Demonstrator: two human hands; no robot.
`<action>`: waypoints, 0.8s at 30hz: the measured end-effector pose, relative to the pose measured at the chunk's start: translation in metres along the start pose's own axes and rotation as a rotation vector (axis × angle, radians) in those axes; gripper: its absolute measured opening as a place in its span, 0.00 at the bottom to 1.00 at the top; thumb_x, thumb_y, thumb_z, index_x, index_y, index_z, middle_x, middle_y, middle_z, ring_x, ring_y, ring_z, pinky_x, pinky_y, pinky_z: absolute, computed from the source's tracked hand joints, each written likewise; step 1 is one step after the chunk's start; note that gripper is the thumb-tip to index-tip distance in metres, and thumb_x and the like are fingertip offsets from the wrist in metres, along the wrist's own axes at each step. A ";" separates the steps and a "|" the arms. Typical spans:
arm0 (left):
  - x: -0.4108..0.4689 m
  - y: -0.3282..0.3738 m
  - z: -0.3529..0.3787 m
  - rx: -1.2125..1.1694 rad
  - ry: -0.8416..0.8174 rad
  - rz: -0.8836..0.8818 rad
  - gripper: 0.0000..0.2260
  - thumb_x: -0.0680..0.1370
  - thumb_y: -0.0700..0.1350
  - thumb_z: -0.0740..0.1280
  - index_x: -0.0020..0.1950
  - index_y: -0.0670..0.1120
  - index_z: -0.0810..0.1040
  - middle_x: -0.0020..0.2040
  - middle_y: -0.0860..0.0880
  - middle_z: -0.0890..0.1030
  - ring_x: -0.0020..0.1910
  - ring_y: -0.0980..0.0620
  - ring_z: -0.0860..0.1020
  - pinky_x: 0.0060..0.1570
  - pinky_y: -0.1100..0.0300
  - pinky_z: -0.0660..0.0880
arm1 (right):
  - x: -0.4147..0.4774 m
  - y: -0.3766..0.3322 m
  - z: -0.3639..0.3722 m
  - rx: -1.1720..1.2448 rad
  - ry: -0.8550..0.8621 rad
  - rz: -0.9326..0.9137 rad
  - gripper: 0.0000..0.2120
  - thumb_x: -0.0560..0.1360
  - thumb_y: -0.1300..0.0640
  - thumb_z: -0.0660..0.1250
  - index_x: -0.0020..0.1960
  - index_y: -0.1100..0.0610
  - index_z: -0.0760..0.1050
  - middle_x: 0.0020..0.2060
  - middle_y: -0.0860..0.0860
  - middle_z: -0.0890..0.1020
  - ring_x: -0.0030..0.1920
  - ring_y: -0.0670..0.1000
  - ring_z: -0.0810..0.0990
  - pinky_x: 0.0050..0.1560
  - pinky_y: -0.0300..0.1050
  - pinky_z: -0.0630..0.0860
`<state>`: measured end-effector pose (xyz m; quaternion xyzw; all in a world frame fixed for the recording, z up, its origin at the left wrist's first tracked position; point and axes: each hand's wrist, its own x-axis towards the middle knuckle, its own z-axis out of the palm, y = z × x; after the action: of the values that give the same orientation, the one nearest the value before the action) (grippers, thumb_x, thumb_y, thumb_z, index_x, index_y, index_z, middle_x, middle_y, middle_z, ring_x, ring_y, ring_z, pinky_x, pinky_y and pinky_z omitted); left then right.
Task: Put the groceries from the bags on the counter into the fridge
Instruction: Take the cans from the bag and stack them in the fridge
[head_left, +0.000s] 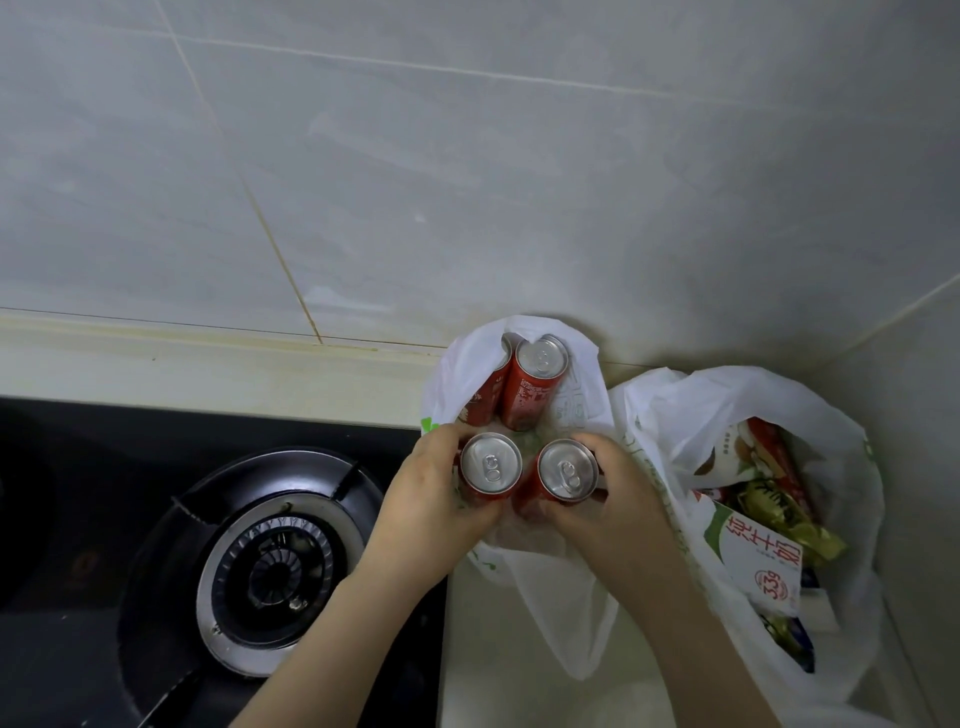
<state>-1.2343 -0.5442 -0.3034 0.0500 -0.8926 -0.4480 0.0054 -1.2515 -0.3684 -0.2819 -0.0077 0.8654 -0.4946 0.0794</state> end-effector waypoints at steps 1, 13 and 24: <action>0.001 0.000 0.001 0.014 0.000 0.006 0.23 0.65 0.45 0.77 0.57 0.54 0.74 0.47 0.65 0.72 0.51 0.60 0.74 0.48 0.79 0.66 | 0.001 0.002 0.002 -0.002 0.013 -0.003 0.17 0.64 0.59 0.76 0.49 0.48 0.76 0.44 0.45 0.81 0.46 0.44 0.80 0.47 0.46 0.78; 0.004 0.004 0.001 -0.096 -0.064 -0.036 0.24 0.64 0.46 0.78 0.49 0.67 0.70 0.44 0.67 0.77 0.46 0.73 0.74 0.43 0.80 0.67 | 0.010 0.028 0.010 0.151 -0.015 0.114 0.29 0.61 0.67 0.79 0.56 0.48 0.75 0.49 0.45 0.83 0.50 0.42 0.82 0.50 0.41 0.78; -0.014 0.017 -0.019 -0.277 0.037 -0.071 0.24 0.62 0.40 0.79 0.52 0.58 0.77 0.44 0.60 0.83 0.44 0.65 0.79 0.43 0.75 0.72 | -0.009 -0.001 -0.010 0.204 0.092 0.015 0.24 0.60 0.63 0.79 0.53 0.49 0.78 0.48 0.48 0.84 0.50 0.46 0.83 0.52 0.46 0.80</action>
<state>-1.2213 -0.5475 -0.2779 0.0888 -0.8196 -0.5658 0.0130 -1.2439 -0.3602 -0.2748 0.0297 0.8134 -0.5794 0.0436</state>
